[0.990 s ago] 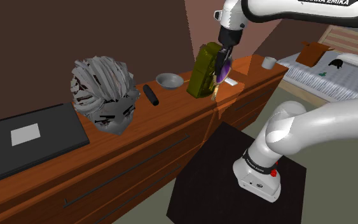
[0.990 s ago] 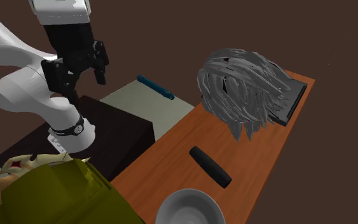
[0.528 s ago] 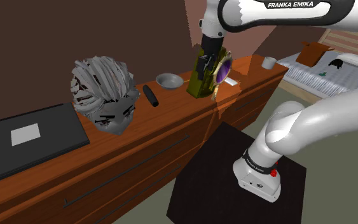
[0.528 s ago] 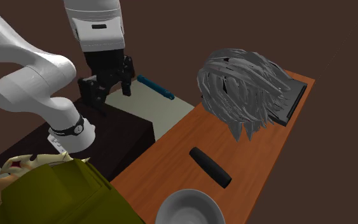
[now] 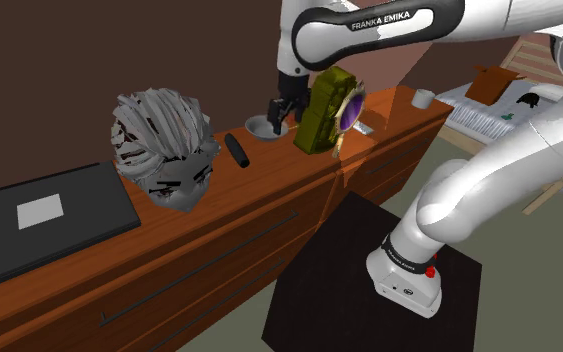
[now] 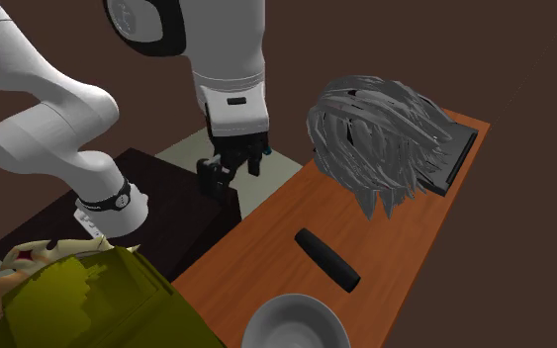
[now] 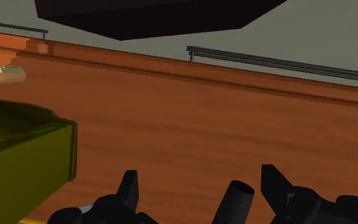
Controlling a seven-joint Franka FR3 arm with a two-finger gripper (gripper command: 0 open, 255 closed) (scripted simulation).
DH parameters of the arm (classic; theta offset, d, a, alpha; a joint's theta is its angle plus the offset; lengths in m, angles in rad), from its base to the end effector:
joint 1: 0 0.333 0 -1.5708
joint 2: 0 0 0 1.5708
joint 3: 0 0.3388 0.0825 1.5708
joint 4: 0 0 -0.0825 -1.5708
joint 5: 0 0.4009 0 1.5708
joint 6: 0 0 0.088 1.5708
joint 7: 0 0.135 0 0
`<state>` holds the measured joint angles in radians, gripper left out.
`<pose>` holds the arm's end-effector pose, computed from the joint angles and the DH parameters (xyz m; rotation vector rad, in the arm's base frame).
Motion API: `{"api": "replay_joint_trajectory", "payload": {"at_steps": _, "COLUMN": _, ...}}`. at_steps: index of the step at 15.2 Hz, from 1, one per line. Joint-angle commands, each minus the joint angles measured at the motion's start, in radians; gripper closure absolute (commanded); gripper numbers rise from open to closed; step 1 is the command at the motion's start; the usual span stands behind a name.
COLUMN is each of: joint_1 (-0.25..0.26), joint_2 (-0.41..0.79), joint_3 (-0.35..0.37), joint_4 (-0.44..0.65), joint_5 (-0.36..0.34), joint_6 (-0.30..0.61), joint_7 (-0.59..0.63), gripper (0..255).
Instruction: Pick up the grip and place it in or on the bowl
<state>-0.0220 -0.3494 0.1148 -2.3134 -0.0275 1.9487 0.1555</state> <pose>0.4478 0.0412 0.4649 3.0739 -0.0915 -0.0149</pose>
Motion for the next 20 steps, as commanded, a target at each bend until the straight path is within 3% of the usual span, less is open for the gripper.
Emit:
{"api": "replay_joint_trajectory", "payload": {"at_steps": 1, "joint_1": -0.006, "joint_2": 0.073, "joint_3": 0.010, "joint_4": 0.031, "joint_5": 0.003, "joint_6": 0.045, "joint_7": 0.047, "gripper": 0}}
{"api": "replay_joint_trajectory", "payload": {"at_steps": 8, "joint_1": -0.014, "joint_2": 0.345, "joint_3": 0.030, "joint_4": 0.199, "joint_5": -0.004, "joint_6": 0.154, "joint_7": 0.202, "gripper": 0}}
{"api": "replay_joint_trajectory", "payload": {"at_steps": 15, "joint_1": -0.007, "joint_2": 0.611, "joint_3": 0.020, "joint_4": 0.424, "joint_5": -0.016, "joint_6": 0.206, "joint_7": 0.334, "gripper": 0}}
{"api": "replay_joint_trajectory", "payload": {"at_steps": 20, "joint_1": -0.005, "joint_2": 0.643, "joint_3": 0.017, "joint_4": 0.398, "joint_5": -0.022, "joint_6": 0.264, "joint_7": 0.338, "gripper": 0}}
